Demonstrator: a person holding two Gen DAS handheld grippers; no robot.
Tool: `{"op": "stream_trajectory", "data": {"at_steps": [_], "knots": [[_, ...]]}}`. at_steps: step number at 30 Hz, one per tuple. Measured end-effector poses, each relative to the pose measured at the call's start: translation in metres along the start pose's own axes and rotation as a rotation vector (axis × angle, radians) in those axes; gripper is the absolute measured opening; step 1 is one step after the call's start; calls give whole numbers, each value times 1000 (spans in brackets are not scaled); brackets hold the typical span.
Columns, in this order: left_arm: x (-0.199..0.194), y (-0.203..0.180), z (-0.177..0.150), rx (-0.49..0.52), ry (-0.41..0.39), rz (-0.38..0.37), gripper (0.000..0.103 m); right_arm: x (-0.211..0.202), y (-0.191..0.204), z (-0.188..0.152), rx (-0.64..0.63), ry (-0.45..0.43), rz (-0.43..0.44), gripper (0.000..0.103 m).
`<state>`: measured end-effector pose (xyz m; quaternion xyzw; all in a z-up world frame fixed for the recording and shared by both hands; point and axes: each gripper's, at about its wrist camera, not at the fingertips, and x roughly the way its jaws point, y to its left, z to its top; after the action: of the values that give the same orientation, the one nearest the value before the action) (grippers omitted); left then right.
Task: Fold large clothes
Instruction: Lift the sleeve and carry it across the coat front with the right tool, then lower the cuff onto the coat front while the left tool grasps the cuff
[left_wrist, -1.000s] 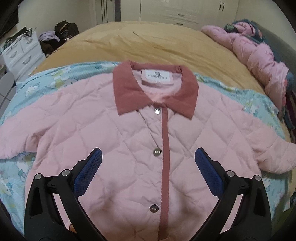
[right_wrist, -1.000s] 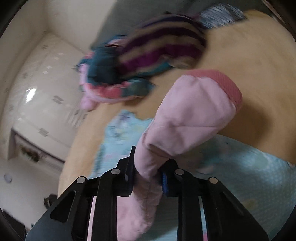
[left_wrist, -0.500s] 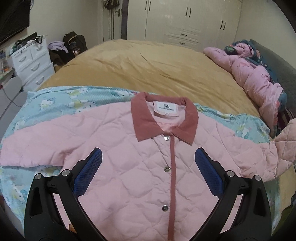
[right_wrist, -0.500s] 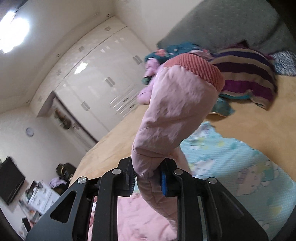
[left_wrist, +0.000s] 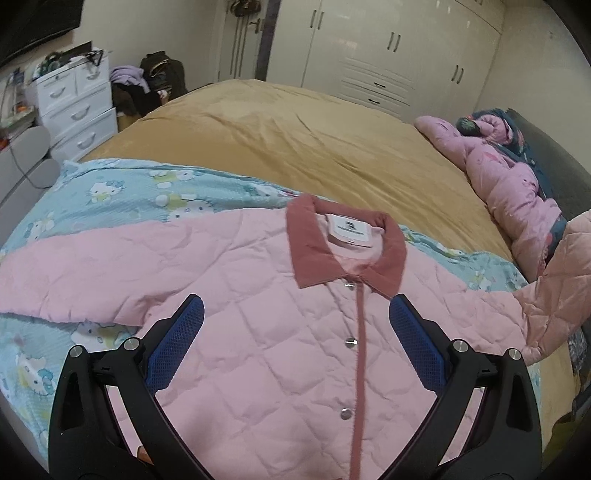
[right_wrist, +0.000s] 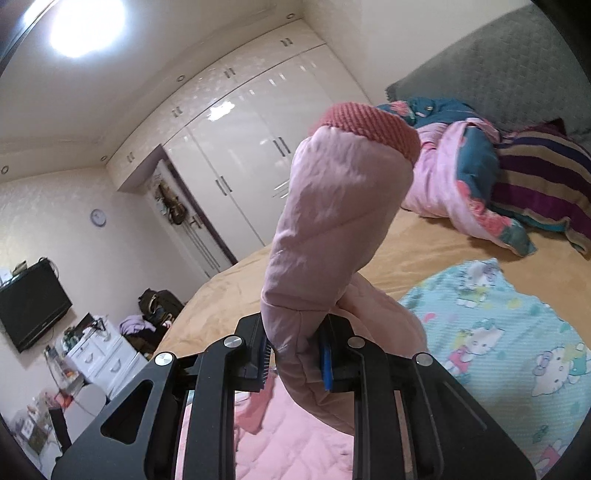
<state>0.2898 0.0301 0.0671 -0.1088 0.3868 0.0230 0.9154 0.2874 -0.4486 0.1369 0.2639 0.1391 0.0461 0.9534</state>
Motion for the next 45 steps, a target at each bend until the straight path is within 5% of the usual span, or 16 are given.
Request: {"op": "stream_trajectory", "data": {"at_steps": [9, 15, 28, 38, 45], "knots": [[0, 32, -1, -41, -8, -23, 94, 29, 55, -22, -69, 48, 65, 20], [8, 72, -1, -154, -3, -73, 94, 49, 100, -49, -133, 93, 108, 20], [44, 146, -17, -391, 14, -214, 94, 106, 172, -152, -251, 248, 165, 20], [59, 167, -22, -407, 22, -284, 94, 143, 217, -239, -364, 363, 160, 20], [82, 157, -27, -399, 60, -433, 94, 159, 231, -285, -480, 426, 121, 21]]}}
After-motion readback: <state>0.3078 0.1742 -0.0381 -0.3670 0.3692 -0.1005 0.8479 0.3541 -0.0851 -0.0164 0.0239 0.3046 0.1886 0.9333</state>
